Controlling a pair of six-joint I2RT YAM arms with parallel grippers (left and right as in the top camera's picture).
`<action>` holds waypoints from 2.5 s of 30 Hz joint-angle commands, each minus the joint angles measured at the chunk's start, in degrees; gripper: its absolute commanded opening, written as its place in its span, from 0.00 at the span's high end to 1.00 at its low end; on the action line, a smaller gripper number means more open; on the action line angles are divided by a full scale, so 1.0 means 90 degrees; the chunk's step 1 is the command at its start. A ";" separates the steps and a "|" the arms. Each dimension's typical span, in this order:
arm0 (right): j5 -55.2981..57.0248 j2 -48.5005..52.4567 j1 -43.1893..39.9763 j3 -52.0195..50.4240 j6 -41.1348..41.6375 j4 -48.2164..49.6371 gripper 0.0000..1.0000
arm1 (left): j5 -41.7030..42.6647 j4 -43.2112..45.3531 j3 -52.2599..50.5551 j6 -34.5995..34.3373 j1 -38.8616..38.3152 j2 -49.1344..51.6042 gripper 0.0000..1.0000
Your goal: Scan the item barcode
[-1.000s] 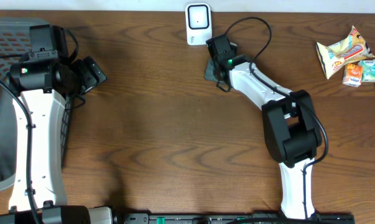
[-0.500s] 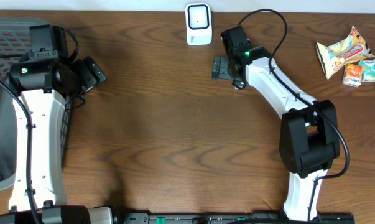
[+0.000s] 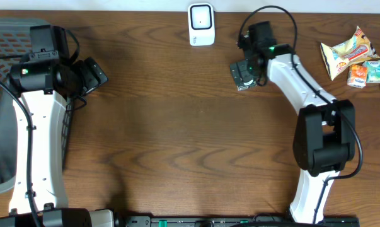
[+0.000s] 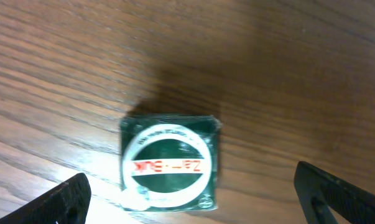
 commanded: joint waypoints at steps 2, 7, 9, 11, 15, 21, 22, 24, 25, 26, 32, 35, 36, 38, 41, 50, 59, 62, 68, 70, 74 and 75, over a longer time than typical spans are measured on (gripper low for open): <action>-0.0804 0.0318 -0.0238 -0.0073 -0.0544 -0.0007 0.01 | -0.0039 -0.0015 0.0044 -0.0058 0.0010 -0.0002 0.02; -0.1234 0.0682 -0.0226 -0.0075 -0.0549 0.0012 0.01 | -0.0039 -0.0015 0.0044 -0.0058 0.0010 -0.0002 0.02; -0.1234 0.0763 -0.0182 -0.0075 -0.0546 0.0012 0.01 | -0.0039 -0.0017 0.0044 -0.0058 0.0010 -0.0002 0.02; -0.1231 0.0799 -0.0163 -0.0075 -0.0546 0.0019 0.01 | -0.0039 -0.0017 0.0044 -0.0058 0.0010 -0.0002 0.02; -0.1231 0.0821 -0.0153 -0.0075 -0.0534 0.0017 0.01 | -0.0039 -0.0017 0.0044 -0.0058 0.0010 -0.0002 0.02; -0.1100 0.0831 -0.0153 -0.0075 -0.0464 0.0041 0.09 | -0.0039 -0.0017 0.0044 -0.0058 0.0010 -0.0002 0.02; -0.1015 0.0831 -0.0153 -0.0080 -0.0393 0.0046 0.11 | -0.0039 -0.0017 0.0044 -0.0058 0.0010 -0.0002 0.02; -0.0891 0.0831 -0.0153 -0.0114 -0.0250 0.0087 0.20 | -0.0039 -0.0017 0.0044 -0.0058 0.0010 -0.0002 0.02; -0.0884 0.0831 -0.0153 -0.0119 -0.0238 0.0087 0.24 | -0.0039 -0.0015 0.0044 -0.0058 0.0010 -0.0002 0.02; -0.0886 0.0831 -0.0153 -0.0121 -0.0231 0.0087 0.25 | -0.0039 -0.0015 0.0044 -0.0058 0.0010 -0.0002 0.02; -0.0908 0.0831 -0.0102 -0.0124 0.0129 0.0143 0.36 | -0.0039 -0.0015 0.0044 -0.0058 0.0010 -0.0002 0.02; -0.0925 0.0826 -0.0036 -0.0107 0.0345 0.0265 0.38 | -0.0039 -0.0015 0.0044 -0.0058 0.0010 -0.0002 0.02; -0.0925 0.0821 -0.0007 -0.0070 0.0423 0.0282 0.39 | -0.0039 -0.0015 0.0044 -0.0058 0.0010 -0.0002 0.02; -0.0933 0.0816 0.0058 0.0034 0.0493 0.0282 0.40 | -0.0039 -0.0015 0.0044 -0.0058 0.0010 -0.0002 0.02; -0.0930 0.0770 0.0146 0.0214 0.0602 0.0267 0.41 | -0.0039 -0.0015 0.0044 -0.0058 0.0010 -0.0002 0.02; -0.0940 0.0758 0.0420 0.0835 0.1071 0.0529 0.45 | -0.0039 -0.0017 0.0044 -0.0058 0.0010 -0.0002 0.02; -0.1163 0.0758 0.0651 0.1637 0.1365 0.1982 0.37 | -0.0039 -0.0015 0.0044 -0.0058 0.0010 -0.0002 0.02; -0.1124 0.0763 0.0792 0.1634 0.1362 0.2786 0.37 | -0.0039 -0.0015 0.0044 -0.0058 0.0010 -0.0002 0.02; -0.0486 0.0906 0.1037 0.1634 0.1362 0.4014 0.39 | -0.0039 -0.0015 0.0044 -0.0058 0.0010 -0.0002 0.02; -0.0435 0.0940 0.1088 0.1634 0.1362 0.4116 0.36 | -0.0039 -0.0015 0.0046 -0.0058 0.0010 -0.0002 0.02; -0.0372 0.0942 0.1120 0.1634 0.1367 0.3789 0.31 | -0.0039 -0.0017 0.0044 -0.0058 0.0010 -0.0002 0.02; -0.0372 0.0942 0.1120 0.1634 0.1367 0.3696 0.30 | -0.0039 -0.0017 0.0044 -0.0058 0.0010 -0.0002 0.02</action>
